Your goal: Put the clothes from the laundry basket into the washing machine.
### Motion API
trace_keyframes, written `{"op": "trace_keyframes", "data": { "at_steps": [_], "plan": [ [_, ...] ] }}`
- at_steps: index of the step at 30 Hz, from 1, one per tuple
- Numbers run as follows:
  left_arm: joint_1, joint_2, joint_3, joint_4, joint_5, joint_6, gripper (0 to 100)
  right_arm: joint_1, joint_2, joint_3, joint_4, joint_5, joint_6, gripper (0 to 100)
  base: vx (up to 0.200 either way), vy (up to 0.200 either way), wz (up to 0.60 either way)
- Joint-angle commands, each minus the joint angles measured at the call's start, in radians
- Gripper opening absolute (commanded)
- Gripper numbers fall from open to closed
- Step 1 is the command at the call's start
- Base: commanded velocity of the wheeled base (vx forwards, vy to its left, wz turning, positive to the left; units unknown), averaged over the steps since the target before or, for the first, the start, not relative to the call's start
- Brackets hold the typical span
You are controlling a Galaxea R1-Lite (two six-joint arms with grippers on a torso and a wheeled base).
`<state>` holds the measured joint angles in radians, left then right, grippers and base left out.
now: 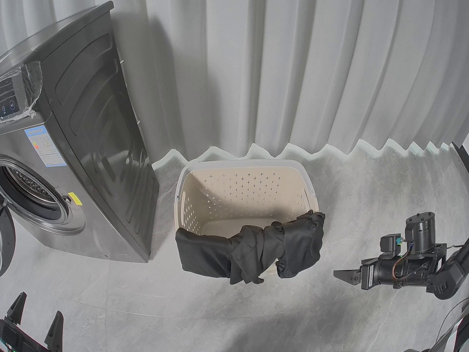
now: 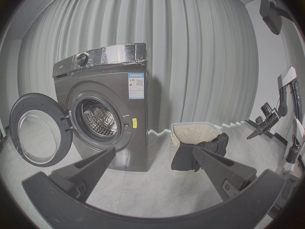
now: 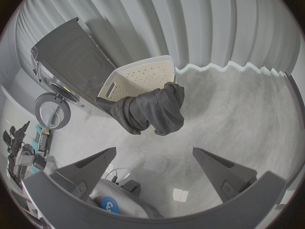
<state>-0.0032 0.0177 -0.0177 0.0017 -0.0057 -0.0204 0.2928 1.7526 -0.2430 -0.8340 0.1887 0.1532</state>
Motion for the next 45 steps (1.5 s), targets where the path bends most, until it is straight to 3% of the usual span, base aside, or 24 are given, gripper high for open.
{"op": "trace_keyframes", "data": {
  "at_steps": [1, 8, 13, 23, 45],
  "plan": [
    [0.0, -0.018, 0.018, 0.0, 0.0, -0.001, 100, 0.002, 0.125, -0.03, -0.045, 0.0, 0.002, 100, 0.0, 0.0, 0.0],
    [0.0, -0.018, 0.018, 0.0, 0.0, 0.0, 100, 0.032, 0.212, -0.068, -0.1, 0.0, 0.003, 100, 0.0, 0.0, 0.0],
    [0.0, -0.018, 0.016, 0.0, 0.001, -0.004, 100, 0.068, 0.297, -0.081, -0.183, 0.0, 0.058, 100, 0.0, 0.0, 0.0],
    [0.0, -0.018, 0.016, 0.0, 0.001, 0.002, 100, 0.065, 0.354, -0.045, -0.29, -0.009, 0.055, 100, 0.06, 0.0, 0.0],
    [0.0, -0.018, 0.016, 0.0, 0.0, 0.002, 100, 0.121, 0.541, -0.093, -0.536, -0.011, 0.054, 100, 0.0, 0.0, 0.0]
  ]
}}
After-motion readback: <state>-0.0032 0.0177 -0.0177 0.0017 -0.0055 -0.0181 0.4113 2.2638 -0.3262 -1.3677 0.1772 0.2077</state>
